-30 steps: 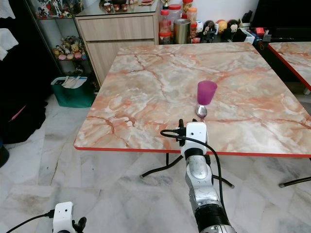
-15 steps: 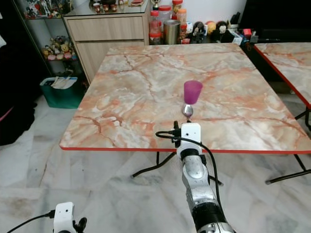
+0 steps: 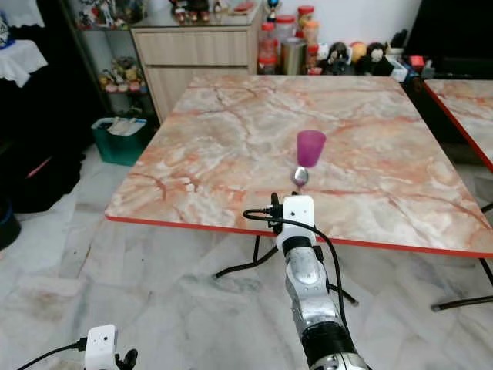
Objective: Setting the table
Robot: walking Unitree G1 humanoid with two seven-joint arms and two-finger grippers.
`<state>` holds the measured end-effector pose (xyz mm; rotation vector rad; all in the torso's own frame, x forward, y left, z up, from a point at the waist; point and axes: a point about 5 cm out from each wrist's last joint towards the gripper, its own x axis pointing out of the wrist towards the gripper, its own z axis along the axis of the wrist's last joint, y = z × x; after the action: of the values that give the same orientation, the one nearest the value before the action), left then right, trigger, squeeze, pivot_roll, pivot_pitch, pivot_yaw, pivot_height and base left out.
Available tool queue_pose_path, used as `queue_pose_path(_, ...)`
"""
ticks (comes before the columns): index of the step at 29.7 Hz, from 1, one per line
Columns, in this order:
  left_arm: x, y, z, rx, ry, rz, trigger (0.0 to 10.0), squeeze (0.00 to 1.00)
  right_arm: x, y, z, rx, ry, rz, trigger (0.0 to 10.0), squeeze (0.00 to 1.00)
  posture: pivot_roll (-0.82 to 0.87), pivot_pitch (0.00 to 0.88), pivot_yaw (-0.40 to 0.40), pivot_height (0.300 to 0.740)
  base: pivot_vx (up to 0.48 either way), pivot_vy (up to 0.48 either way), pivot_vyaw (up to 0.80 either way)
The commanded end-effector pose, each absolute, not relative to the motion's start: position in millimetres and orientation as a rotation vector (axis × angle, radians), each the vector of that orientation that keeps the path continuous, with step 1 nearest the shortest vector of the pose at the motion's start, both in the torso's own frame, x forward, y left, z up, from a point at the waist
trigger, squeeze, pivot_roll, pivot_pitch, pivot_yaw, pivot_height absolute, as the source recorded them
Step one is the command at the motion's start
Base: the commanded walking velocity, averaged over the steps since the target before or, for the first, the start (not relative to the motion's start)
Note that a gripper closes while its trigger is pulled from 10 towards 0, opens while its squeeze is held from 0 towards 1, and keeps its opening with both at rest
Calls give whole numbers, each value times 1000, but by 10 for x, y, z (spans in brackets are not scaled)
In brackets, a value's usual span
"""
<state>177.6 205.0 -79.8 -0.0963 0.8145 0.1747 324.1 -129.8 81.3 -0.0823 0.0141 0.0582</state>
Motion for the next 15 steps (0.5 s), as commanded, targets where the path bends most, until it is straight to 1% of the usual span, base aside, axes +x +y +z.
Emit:
queue_pose_path(1, 1764, 2108, -795, -98, 815, 200, 10000, 0, 3257, -1245, 835, -80, 11, 76, 10000, 0, 73, 0, 31, 740, 0, 0, 0)
queue_pose_path(11, 1752, 2107, -800, -100, 818, 202, 10000, 0, 3261, -1230, 853, -58, 1, 76, 10000, 0, 74, 0, 30, 740, 0, 0, 0)
queue_pose_path(14, 1751, 2109, -801, -100, 820, 201, 10000, 0, 3270, -1224, 844, -64, 13, 77, 10000, 0, 74, 0, 31, 740, 0, 0, -788)
queue_pose_path(15, 1751, 2109, -801, -99, 820, 201, 10000, 0, 3269, -1222, 847, -57, 8, 76, 10000, 0, 74, 0, 31, 740, 0, 0, 0)
